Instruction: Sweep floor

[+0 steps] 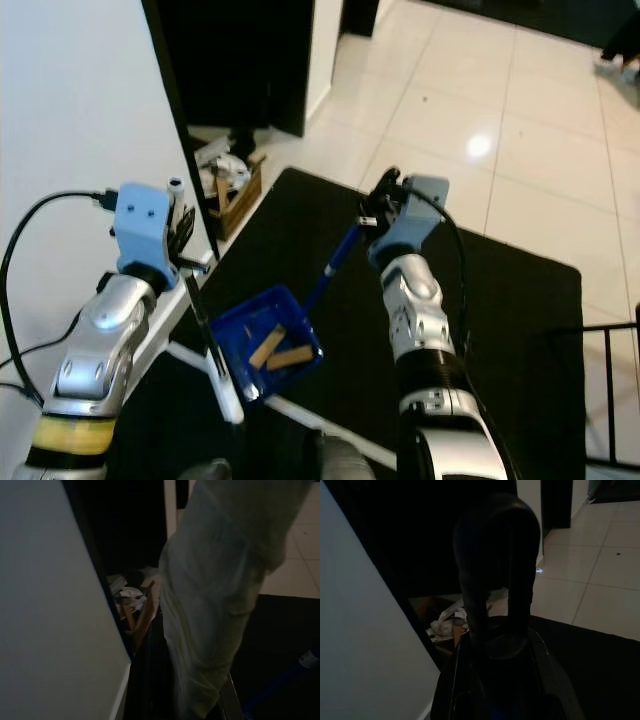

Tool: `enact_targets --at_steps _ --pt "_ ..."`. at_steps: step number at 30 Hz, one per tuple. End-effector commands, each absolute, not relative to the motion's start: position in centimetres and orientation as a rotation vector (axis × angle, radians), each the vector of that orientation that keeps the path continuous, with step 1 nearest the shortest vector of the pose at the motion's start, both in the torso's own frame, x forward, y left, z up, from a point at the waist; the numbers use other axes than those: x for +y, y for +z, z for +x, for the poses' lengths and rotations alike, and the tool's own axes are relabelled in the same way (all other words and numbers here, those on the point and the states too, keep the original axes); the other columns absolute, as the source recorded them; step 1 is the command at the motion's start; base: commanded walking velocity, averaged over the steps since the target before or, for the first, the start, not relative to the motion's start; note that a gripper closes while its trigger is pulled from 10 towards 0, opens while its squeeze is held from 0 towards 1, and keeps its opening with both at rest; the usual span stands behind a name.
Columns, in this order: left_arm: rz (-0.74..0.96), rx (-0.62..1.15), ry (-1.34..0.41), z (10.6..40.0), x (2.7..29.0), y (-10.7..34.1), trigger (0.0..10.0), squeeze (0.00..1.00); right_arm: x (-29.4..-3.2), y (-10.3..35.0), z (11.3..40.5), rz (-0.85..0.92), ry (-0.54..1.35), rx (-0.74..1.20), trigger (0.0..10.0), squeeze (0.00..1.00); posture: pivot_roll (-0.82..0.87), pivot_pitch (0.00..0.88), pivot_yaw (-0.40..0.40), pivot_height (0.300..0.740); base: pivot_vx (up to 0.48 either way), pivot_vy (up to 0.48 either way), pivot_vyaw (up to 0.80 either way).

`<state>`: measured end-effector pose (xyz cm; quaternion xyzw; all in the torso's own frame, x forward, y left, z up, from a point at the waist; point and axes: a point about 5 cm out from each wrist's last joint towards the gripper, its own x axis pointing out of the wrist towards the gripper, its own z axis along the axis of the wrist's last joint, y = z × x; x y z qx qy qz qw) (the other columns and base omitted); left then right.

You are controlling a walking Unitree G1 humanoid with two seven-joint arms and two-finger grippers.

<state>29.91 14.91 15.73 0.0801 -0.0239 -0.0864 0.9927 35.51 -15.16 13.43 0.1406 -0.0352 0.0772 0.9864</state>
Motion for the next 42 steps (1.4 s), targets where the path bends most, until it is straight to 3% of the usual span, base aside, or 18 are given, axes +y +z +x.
enact_targets --at_steps 1,19,42 --pt "0.113 -0.104 -0.209 29.83 13.90 16.47 10.0 0.00 -14.65 13.78 35.53 0.328 0.175 -0.093 10.0 0.00 0.04 0.105 -0.034 0.740 0.000 0.000 0.00" --pt "0.118 -0.118 -0.211 29.88 13.76 16.60 10.0 0.00 -14.61 13.79 35.53 0.332 0.178 -0.095 10.0 0.00 0.04 0.101 -0.036 0.740 0.272 0.000 0.00" --pt "0.116 -0.125 -0.213 30.02 13.72 16.66 10.0 0.00 -14.48 13.76 35.62 0.341 0.181 -0.091 10.0 0.00 0.04 0.098 -0.034 0.740 0.393 0.000 -0.02"
